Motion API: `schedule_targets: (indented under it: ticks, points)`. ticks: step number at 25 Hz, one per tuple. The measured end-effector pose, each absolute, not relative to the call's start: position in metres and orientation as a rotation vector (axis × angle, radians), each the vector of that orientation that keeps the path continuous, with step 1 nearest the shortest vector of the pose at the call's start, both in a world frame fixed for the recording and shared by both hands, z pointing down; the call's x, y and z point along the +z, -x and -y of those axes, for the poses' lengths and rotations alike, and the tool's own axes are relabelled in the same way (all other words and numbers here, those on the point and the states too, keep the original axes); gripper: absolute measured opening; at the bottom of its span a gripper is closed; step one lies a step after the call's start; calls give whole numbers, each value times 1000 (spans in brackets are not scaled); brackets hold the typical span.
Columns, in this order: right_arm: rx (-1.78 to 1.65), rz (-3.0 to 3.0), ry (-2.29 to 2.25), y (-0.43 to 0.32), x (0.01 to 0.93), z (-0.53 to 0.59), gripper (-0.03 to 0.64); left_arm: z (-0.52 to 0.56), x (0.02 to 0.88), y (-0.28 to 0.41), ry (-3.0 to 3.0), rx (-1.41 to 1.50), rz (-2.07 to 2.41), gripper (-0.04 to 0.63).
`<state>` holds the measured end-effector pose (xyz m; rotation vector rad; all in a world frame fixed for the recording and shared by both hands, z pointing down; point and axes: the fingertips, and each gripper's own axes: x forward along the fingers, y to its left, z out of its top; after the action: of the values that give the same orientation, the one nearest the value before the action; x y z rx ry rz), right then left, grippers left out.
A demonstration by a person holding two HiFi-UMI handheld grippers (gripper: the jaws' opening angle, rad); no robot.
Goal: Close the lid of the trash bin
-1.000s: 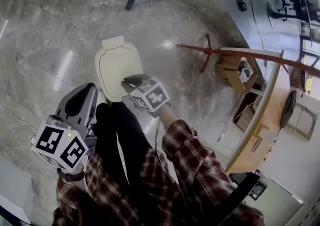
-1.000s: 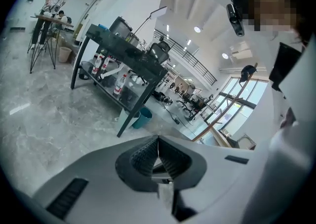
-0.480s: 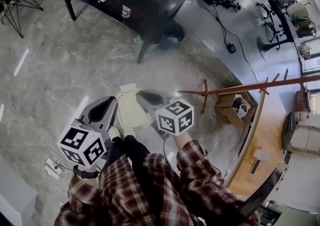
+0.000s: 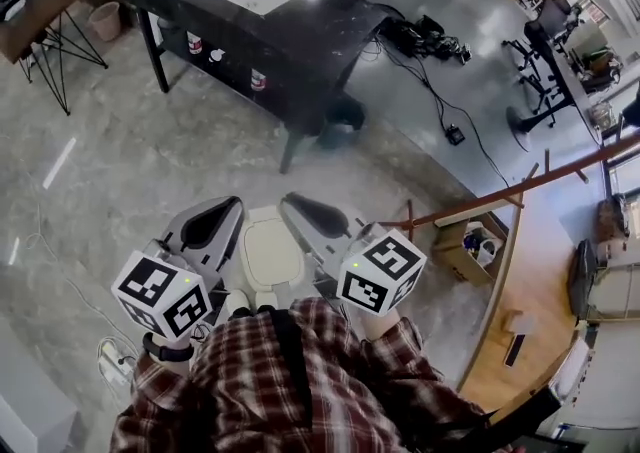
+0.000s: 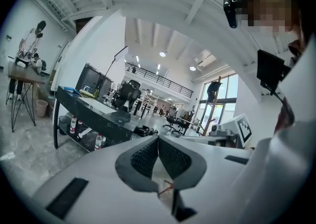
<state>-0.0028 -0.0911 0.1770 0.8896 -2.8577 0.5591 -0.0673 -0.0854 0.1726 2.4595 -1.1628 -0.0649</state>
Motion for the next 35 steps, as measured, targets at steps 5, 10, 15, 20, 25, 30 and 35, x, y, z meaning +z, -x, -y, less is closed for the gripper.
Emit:
schedule_targets:
  ticks: [5,10,15,20,25,30,35]
  points:
    - [506,2947,-976,-14,138,76,33,74,143,53,-2529,-111,1152,12]
    - [450,2972,-985,-20,122,73,14,74,136,38,-2571,-118,1115,12]
    - [369,2965,-951,-14,114,70,12,73,133,32,-2586,-121,1101,12]
    - [373,2967,-920,-10,117,66,12,70,133,32,-2581,-121,1101,11]
    - [393,2964,-911,-3,121,65,12,69,136,40,-2565,-122,1109,12]
    - [410,2954,-920,-5,126,61,12,64,142,41,-2549,-121,1107,12]
    - [416,2952,-933,-8,127,61,12,64,144,38,-2548,-111,1097,12]
